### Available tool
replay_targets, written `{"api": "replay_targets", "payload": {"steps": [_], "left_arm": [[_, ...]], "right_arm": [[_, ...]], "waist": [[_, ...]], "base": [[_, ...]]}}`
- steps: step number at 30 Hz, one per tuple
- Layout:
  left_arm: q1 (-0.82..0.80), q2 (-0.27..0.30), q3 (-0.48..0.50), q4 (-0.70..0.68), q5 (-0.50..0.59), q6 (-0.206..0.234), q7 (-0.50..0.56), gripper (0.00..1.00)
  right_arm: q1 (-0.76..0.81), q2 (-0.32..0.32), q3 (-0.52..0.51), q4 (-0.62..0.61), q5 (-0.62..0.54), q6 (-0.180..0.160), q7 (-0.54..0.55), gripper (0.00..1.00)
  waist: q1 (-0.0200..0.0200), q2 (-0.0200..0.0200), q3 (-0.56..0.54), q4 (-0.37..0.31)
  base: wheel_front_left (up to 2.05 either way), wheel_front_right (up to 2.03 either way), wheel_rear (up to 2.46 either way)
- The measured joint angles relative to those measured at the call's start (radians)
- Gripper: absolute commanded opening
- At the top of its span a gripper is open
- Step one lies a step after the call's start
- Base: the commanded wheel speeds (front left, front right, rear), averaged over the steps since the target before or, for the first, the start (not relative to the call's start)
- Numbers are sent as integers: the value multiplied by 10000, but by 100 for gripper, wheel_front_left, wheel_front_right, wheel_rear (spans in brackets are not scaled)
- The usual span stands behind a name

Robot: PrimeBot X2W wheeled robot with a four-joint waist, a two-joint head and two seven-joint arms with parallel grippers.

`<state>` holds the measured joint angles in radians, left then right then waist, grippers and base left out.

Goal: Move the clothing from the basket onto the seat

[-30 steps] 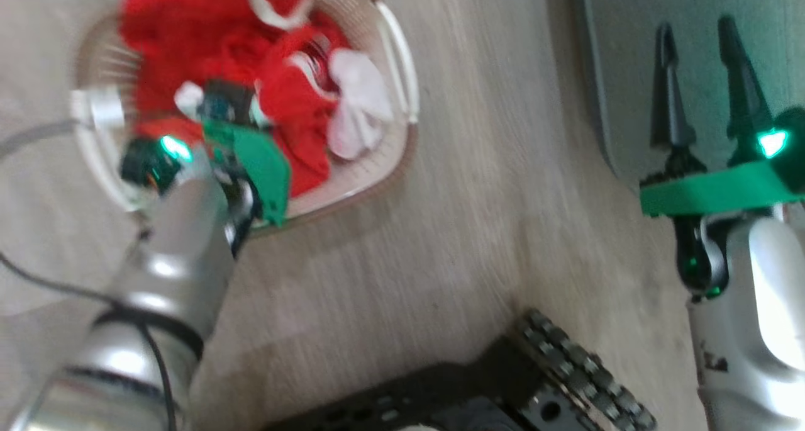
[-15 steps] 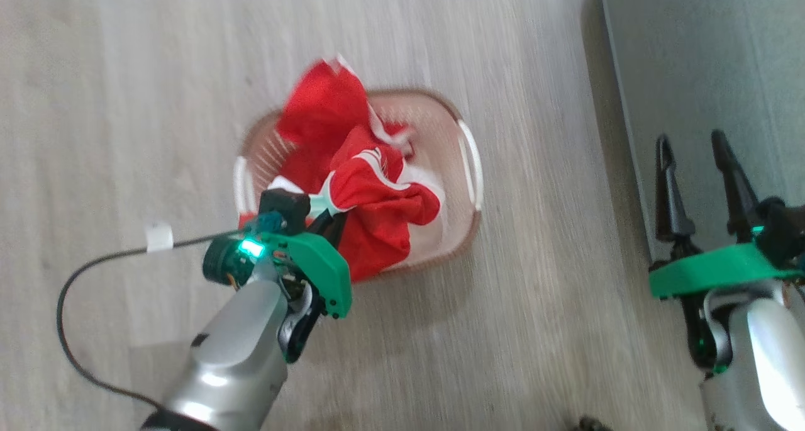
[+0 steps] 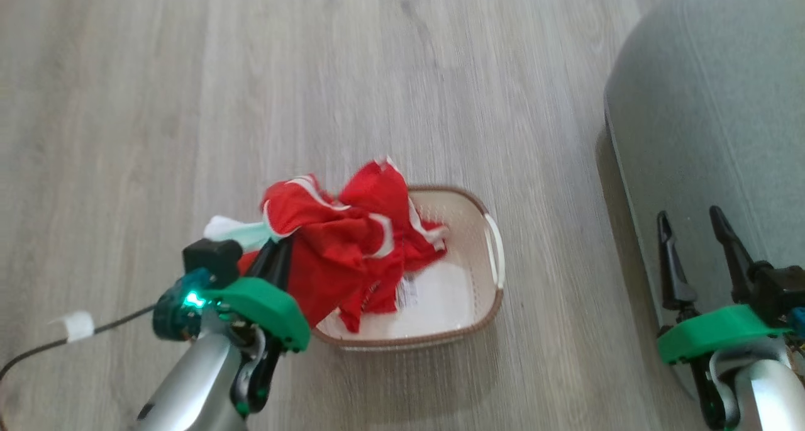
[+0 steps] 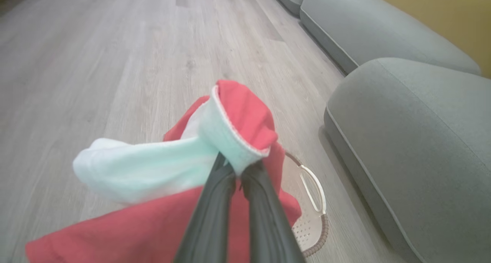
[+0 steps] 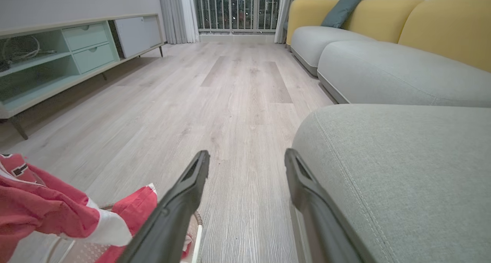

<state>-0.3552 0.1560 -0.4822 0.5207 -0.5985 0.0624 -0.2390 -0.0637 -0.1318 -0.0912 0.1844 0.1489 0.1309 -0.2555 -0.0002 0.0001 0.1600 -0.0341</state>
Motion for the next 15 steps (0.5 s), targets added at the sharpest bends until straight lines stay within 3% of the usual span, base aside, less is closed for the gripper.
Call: {"api": "replay_targets", "payload": {"steps": [15], "left_arm": [[1169, 821, 949, -1195, -2, 644, -88, 0]], "right_arm": [[244, -552, 775, 568, -318, 0, 2, 100]], "waist": [[0, 0, -1518, 552]], "base": [[0, 0, 0]]}}
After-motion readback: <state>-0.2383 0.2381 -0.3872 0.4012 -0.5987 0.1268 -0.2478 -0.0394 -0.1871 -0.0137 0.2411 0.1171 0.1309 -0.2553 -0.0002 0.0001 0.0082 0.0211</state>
